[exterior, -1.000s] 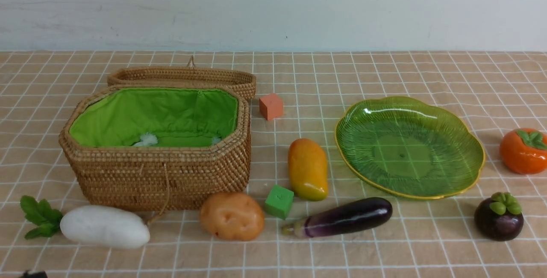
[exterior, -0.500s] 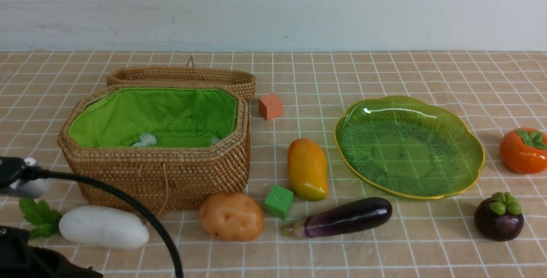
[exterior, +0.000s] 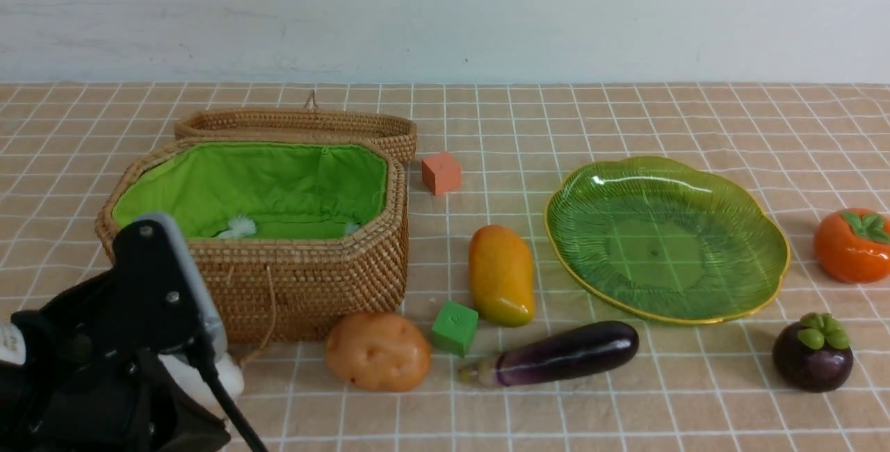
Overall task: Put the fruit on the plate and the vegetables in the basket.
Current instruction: Take a daikon with your left arm and place it on the basket on the left.
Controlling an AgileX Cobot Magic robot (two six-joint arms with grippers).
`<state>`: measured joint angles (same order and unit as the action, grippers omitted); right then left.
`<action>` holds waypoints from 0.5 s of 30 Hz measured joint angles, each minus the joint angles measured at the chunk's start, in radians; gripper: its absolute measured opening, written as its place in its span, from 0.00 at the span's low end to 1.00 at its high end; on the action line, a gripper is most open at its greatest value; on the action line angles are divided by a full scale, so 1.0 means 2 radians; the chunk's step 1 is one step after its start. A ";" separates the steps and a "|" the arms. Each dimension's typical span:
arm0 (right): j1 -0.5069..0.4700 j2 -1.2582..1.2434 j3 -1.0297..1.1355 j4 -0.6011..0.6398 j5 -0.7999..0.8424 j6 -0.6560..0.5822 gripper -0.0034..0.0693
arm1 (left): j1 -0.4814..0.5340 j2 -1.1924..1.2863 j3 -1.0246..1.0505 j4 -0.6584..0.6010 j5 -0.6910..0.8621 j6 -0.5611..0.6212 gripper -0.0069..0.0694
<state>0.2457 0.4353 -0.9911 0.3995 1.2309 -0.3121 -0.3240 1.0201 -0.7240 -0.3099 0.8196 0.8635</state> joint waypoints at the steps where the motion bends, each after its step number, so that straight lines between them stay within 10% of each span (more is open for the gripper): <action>1: 0.000 0.000 0.000 0.000 0.001 0.000 0.23 | 0.000 0.005 0.000 0.006 -0.009 0.011 0.07; 7: 0.013 0.001 0.000 0.002 0.003 0.000 0.24 | 0.000 0.046 -0.001 0.039 -0.034 0.070 0.12; 15: 0.047 0.001 0.000 0.002 0.003 0.000 0.24 | 0.000 0.142 -0.002 0.150 -0.084 0.080 0.57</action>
<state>0.3396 0.4370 -0.9911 0.4040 1.2372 -0.3130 -0.3240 1.3036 -0.7270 -0.0100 0.6522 1.0230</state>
